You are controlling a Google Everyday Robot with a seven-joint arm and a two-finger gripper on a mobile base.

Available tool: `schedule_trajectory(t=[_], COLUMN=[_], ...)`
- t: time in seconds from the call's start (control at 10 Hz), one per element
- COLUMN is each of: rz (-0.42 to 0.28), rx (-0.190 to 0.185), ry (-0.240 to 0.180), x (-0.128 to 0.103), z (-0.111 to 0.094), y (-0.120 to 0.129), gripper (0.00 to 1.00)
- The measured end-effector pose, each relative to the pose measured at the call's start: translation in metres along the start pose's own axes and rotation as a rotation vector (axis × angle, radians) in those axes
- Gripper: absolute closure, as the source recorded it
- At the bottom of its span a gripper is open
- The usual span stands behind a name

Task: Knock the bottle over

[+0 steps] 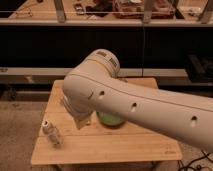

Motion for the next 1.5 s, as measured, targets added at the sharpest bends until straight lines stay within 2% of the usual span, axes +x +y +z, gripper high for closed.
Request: schedule_trajectory(t=[0.5,0.6,0.7,0.8,1.0,1.1,1.2,1.4,1.5], rz=[0.001,-0.010,-0.039,-0.073,-0.166,-0.202,-0.225,-0.244,-0.245], rx=[0.001,0.009,0.020,0.031,0.058,0.067,0.073,0.096,0.106], ry=[-0.006,-0.023,-0.058,-0.095,-0.233,-0.303,-0.352,-0.395,-0.403], x=[-0.001,-0.004,-0.014,-0.026,-0.065,-0.080,-0.085,-0.071,-0.062], z=[0.000,0.002,0.007,0.013,0.040,0.060,0.079,0.110,0.117], y=[-0.001,-0.009,-0.024,-0.041,-0.099,-0.133,-0.164,-0.219,-0.235], gripper=[0.35,0.35,0.35,0.35,0.35,0.35,0.35,0.35,0.37])
